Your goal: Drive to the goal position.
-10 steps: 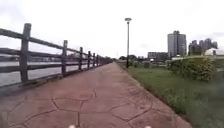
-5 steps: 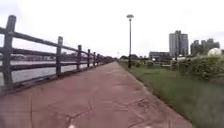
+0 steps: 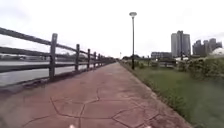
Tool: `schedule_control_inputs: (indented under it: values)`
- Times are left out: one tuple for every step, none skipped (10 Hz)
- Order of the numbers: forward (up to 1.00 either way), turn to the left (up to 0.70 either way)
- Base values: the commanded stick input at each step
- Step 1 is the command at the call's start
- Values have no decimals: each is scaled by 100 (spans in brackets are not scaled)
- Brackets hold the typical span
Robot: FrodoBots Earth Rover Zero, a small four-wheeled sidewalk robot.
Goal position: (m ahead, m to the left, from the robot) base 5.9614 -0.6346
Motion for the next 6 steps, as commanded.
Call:
schedule_control_inputs:
  values:
    - [100, -18]
    - [100, -40]
    - [100, -40]
    - [100, -40]
    - [100, -40]
    - [100, -26]
